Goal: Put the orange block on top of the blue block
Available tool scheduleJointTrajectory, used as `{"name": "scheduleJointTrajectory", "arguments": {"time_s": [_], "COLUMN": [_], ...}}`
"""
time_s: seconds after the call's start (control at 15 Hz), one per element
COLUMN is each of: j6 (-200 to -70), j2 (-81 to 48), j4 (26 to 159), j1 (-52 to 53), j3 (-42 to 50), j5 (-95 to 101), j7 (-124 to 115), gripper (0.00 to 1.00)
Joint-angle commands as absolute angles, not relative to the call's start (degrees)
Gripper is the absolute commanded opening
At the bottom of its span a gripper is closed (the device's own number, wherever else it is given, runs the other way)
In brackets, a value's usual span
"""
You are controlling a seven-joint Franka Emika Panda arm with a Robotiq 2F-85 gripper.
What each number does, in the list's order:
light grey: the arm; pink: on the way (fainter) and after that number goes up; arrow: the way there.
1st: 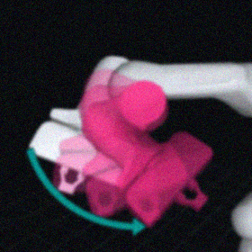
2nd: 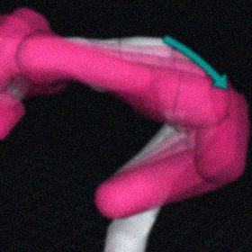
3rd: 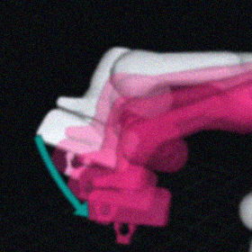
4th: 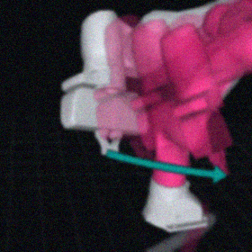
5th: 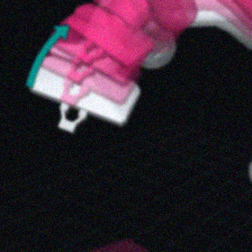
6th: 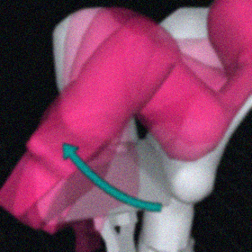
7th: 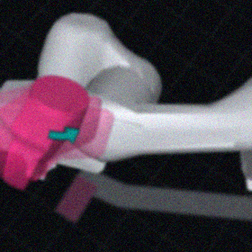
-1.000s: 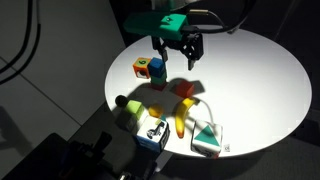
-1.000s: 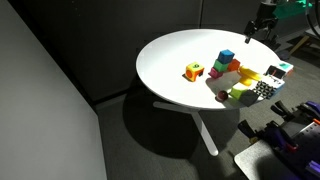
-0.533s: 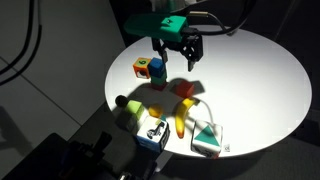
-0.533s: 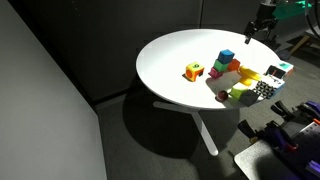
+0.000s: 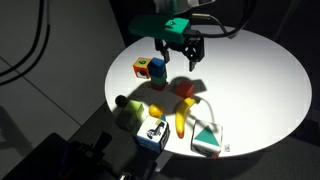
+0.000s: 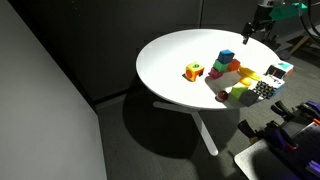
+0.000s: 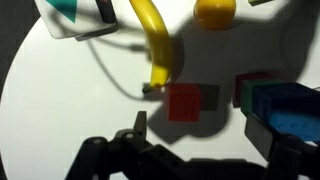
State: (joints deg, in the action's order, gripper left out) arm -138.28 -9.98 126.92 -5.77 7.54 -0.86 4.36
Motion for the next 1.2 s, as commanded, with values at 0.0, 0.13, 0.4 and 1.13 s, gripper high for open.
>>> {"name": "scheduleJointTrajectory", "arguments": {"time_s": [0.0,0.13,0.4,1.13], "j6": [-138.2,-138.16,-137.81,-138.9], "j2": [-13.24,-14.61,-17.86,-26.45], "j4": [123.1,121.78,119.1,113.87], "j1": [-7.18,-7.34,-7.69,-8.97], "j3": [6.7,6.62,6.66,5.46], "j5": [-3.09,-3.38,-2.63,-2.09], "j7": [6.64,6.9,7.09,9.13], "gripper": [1.0,1.0,1.0,1.0]}}
